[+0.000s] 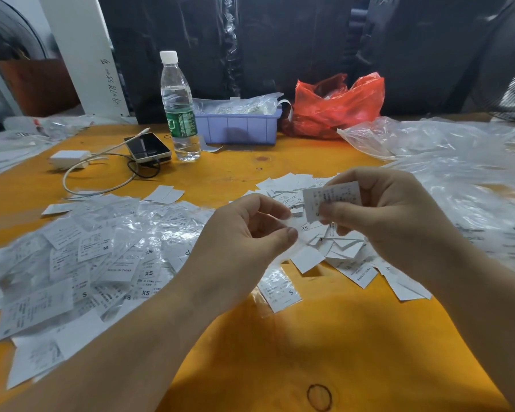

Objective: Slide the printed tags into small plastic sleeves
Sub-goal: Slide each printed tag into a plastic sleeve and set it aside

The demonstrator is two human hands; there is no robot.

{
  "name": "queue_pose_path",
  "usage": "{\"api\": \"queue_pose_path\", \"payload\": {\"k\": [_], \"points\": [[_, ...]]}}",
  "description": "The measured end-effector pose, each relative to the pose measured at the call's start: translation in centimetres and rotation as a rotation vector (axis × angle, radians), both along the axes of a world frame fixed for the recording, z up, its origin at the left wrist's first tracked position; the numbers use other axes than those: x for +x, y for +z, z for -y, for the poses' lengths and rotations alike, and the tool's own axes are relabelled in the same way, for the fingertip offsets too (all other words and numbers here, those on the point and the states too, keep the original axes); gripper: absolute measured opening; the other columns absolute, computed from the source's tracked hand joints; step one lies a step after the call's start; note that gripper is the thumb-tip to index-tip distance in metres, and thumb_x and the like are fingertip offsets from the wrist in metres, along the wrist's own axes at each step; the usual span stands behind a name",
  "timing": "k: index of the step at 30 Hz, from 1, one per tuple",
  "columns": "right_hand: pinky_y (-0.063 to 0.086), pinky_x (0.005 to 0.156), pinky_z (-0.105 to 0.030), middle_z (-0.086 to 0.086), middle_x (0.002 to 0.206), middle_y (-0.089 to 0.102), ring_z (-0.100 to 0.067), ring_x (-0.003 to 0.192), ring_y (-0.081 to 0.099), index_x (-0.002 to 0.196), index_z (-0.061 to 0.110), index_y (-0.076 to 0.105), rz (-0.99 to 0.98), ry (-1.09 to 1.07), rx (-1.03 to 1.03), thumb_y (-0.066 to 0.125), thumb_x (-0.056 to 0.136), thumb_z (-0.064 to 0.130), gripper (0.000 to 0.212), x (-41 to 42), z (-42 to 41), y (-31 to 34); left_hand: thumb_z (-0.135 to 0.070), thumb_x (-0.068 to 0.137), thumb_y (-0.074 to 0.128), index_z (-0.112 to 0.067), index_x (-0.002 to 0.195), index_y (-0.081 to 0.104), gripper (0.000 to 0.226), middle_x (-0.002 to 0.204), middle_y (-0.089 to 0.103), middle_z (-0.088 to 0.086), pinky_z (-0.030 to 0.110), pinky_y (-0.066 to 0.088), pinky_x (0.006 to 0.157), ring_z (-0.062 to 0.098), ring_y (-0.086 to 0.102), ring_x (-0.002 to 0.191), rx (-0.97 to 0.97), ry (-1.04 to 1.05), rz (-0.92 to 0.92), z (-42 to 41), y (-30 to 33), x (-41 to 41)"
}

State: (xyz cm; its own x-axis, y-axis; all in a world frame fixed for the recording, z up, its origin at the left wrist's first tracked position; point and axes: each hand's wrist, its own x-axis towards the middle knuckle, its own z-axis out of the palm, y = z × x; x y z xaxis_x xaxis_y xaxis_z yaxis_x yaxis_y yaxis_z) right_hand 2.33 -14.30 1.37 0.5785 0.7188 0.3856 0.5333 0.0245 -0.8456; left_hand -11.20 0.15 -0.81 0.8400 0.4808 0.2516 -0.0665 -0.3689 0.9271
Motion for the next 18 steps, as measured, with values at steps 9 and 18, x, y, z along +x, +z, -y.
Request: {"api": "queue_pose_path", "payload": {"k": [9,18], "points": [[0.054,0.058,-0.024,-0.005,0.076,0.072,-0.014,0.059,0.063,0.086,0.011,0.072,-0.003,0.082,-0.005,0.072,0.081,0.002,0.011,-1.00,-0.29,-0.21,-0.015,0.080,0.077,-0.026,0.089,0.066,0.018,0.078,0.073,-0.004,0.017,0.054,0.059,0.006,0.066,0.067,0.000,0.001,-0.005,0.13,0.12,-0.08],[0.058,0.061,-0.034,-0.005,0.078,0.071,-0.019,0.065,0.064,0.084,0.019,0.073,0.041,0.094,-0.049,0.072,0.082,0.004,0.015,-0.83,-0.24,-0.55,-0.016,0.081,0.076,-0.027,0.089,0.066,0.017,0.078,0.073,-0.006,0.021,0.053,0.060,0.008,0.067,0.068,0.024,0.009,-0.002,0.15,0.21,-0.06]]}}
